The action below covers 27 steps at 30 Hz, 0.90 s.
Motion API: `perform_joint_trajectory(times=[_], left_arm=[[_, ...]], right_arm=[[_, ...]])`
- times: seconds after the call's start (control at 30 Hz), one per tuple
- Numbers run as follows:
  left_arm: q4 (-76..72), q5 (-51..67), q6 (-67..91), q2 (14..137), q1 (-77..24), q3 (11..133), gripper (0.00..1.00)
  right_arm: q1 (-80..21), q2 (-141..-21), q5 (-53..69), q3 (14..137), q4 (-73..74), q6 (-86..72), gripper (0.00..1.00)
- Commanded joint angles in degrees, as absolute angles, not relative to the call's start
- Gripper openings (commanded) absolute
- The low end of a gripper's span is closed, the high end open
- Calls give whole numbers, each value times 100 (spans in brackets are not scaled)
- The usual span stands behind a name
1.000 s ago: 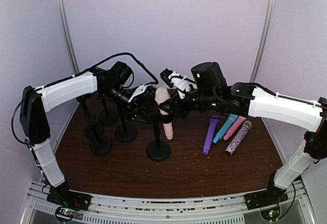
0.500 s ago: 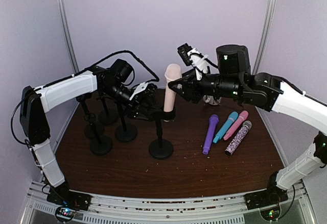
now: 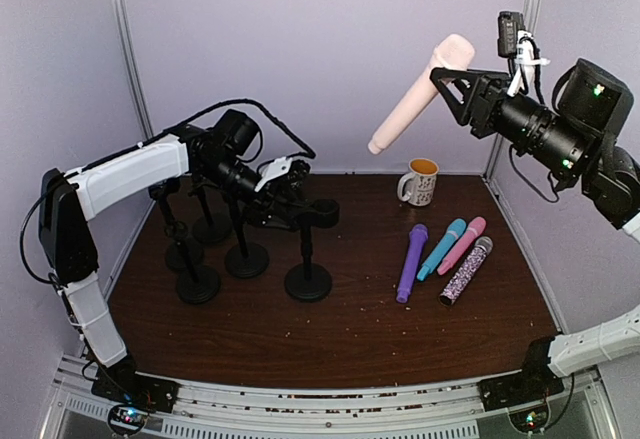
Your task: Remove the microphone from the stand
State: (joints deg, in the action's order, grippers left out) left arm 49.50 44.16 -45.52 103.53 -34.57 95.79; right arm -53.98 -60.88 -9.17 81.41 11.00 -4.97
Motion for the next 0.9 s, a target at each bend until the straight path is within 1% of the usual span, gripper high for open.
perform_joint_trajectory(times=[0.0, 0.13, 0.33, 0.4, 0.43, 0.47, 0.5, 0.53, 0.57, 0.63, 0.67, 0.73, 0.77, 0.87], left_arm=[[4347, 3989, -4381, 10425, -3399, 9924, 1], [4212, 3827, -4195, 10674, -3289, 10453, 2], [4142, 3850, -3894, 11174, -2929, 11227, 3], [4144, 3868, -3815, 11283, -2813, 11362, 6], [4142, 3863, -3796, 11319, -2777, 11389, 10], [4140, 3853, -3775, 11343, -2744, 11402, 17], [4140, 3833, -3760, 11342, -2730, 11391, 29], [4142, 3787, -3743, 11334, -2722, 11374, 47], [4139, 3741, -3725, 11319, -2717, 11344, 58], [4080, 3679, -3682, 11258, -2718, 11243, 68], [4019, 3639, -3607, 11216, -2715, 11195, 75], [3954, 3597, -3401, 11122, -2709, 11133, 95], [3954, 3607, -3307, 11073, -2707, 11123, 97], [4019, 3663, -3095, 10853, -2677, 11126, 98]], right_arm=[[-5249, -6144, -1520, 7736, 1367, -1011, 4], [-4968, -6124, -1628, 7227, 1553, -1626, 2], [-4495, -6404, -1090, 6492, 1509, -2496, 1], [-4295, -6647, -817, 6412, 1583, -2754, 0], [-4212, -6766, -662, 6372, 1592, -2856, 0], [-4138, -6915, -535, 6338, 1589, -2961, 0], [-4073, -7051, -442, 6317, 1604, -3046, 0], [-4011, -7211, -342, 6309, 1622, -3117, 0], [-3949, -7371, -228, 6313, 1625, -3188, 0], [-3845, -7693, -79, 6391, 1682, -3284, 0], [-3803, -7849, -64, 6457, 1756, -3311, 0], [-3736, -8211, -47, 6630, 1912, -3326, 0], [-3702, -8375, -28, 6720, 1973, -3318, 0], [-3607, -8959, -18, 7021, 2188, -3323, 0]])
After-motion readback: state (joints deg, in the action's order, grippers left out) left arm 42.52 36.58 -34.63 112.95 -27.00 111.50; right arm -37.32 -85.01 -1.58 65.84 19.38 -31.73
